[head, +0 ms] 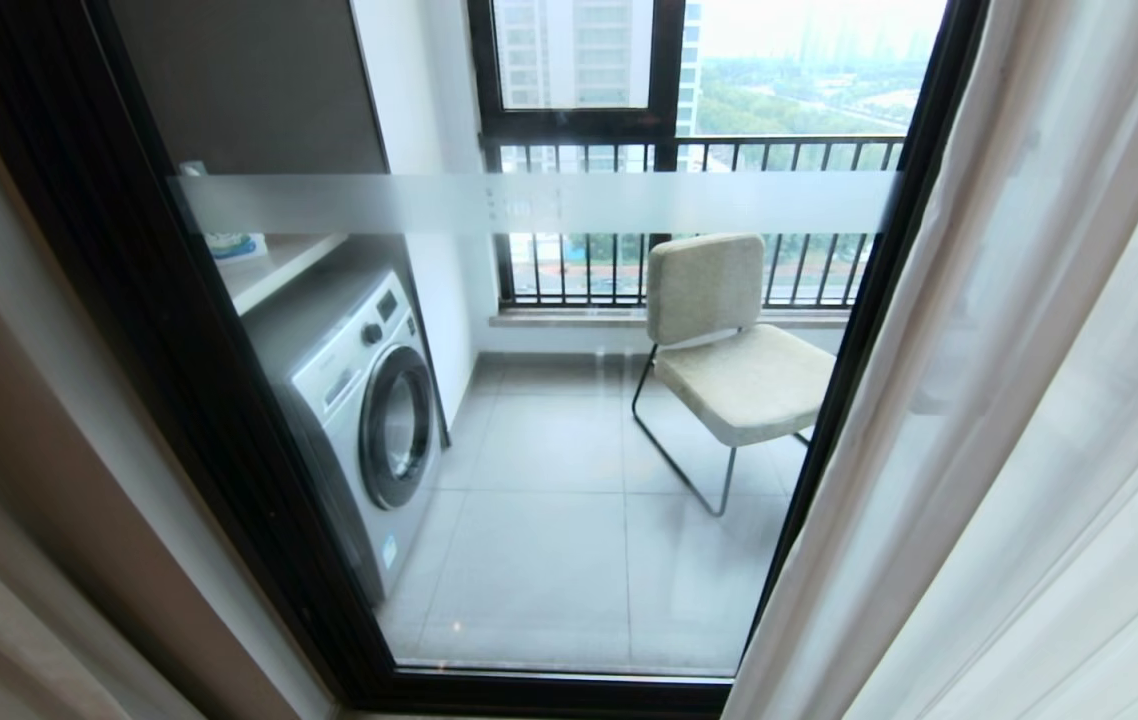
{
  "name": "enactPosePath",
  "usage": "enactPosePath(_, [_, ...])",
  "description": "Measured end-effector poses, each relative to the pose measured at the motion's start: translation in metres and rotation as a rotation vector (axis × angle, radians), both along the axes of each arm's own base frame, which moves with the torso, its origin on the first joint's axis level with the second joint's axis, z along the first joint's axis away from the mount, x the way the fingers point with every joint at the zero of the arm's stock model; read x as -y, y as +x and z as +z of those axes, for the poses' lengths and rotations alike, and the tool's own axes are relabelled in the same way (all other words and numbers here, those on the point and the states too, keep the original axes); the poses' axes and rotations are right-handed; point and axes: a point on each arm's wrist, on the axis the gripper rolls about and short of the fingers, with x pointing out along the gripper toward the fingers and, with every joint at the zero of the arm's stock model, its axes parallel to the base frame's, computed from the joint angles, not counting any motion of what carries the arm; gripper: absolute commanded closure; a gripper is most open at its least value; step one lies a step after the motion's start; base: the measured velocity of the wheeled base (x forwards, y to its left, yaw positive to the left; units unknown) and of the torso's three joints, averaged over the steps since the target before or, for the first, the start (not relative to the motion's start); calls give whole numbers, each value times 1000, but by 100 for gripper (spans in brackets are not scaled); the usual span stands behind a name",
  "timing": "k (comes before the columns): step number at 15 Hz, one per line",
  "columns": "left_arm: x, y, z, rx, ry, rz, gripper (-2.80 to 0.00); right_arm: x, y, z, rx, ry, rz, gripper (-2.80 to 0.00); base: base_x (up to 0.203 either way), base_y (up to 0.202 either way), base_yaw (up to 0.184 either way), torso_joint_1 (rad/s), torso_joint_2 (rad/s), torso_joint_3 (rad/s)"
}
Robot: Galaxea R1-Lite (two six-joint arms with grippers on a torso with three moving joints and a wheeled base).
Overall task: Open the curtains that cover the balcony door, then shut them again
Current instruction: Pull the inner curtains open on both sides
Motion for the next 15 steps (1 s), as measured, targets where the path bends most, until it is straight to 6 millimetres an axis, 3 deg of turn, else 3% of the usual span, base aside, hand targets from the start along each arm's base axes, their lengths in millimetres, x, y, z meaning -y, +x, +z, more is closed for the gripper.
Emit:
enactPosePath(3, [0, 0, 0, 0, 0, 0, 0, -3, 43, 38, 46, 9, 18, -280, 0, 0, 0, 0, 0, 0])
enactPosePath(8, [0, 0, 0, 0, 0, 0, 0, -8, 106, 75, 111, 9, 23, -280, 0, 0, 0, 0, 0, 0])
enactPosePath(11, [0, 0, 0, 0, 0, 0, 0, -10, 133, 82, 99, -11, 19, -280, 0, 0, 0, 0, 0, 0])
enactPosePath(15, [0, 0, 0, 1, 0, 0, 0, -13, 148, 79, 72, -31, 26, -280, 0, 0, 0, 0, 0, 0])
